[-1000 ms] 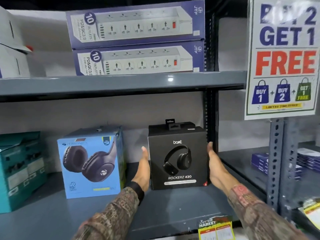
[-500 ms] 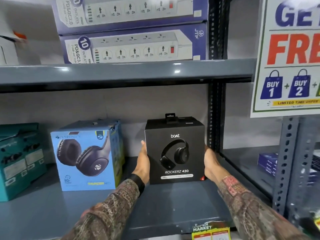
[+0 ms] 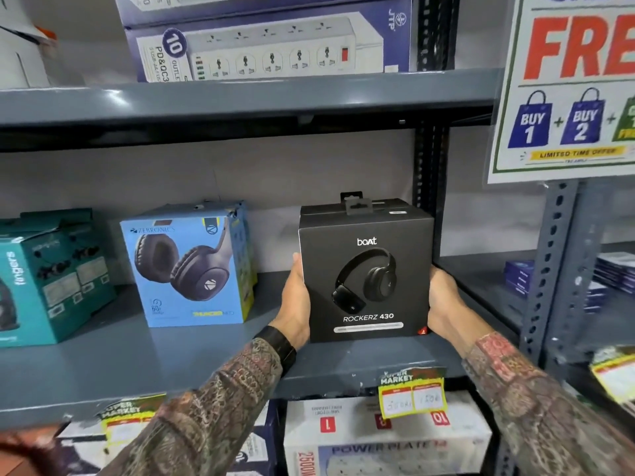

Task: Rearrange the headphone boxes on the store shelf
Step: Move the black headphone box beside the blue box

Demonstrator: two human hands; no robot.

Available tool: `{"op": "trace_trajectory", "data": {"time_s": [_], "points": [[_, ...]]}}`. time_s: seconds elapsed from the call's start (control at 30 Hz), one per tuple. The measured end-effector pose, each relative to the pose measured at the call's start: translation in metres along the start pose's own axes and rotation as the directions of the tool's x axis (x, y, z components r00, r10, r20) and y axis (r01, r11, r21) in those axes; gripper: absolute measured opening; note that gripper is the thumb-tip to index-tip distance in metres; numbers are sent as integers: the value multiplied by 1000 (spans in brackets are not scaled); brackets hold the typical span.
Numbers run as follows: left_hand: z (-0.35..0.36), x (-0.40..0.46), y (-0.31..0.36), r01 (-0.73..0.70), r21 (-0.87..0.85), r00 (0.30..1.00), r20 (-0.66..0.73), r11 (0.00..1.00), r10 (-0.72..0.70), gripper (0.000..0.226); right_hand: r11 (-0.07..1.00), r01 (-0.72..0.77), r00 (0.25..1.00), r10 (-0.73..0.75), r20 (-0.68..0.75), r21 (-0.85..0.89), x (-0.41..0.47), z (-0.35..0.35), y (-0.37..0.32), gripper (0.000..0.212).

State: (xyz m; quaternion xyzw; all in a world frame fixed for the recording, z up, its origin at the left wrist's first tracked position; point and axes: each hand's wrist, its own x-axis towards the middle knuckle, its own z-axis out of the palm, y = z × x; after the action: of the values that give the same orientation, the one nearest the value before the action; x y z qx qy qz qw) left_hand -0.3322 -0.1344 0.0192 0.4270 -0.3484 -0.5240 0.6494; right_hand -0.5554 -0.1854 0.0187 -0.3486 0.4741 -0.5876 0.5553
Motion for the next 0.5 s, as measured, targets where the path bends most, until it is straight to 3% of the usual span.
{"op": "trace_trajectory", "data": {"time_s": [0.5], "points": [[1, -25, 5, -8, 49, 1000, -28, 999, 9, 76, 995, 82, 991, -76, -110, 51, -23, -5, -6, 29]]}}
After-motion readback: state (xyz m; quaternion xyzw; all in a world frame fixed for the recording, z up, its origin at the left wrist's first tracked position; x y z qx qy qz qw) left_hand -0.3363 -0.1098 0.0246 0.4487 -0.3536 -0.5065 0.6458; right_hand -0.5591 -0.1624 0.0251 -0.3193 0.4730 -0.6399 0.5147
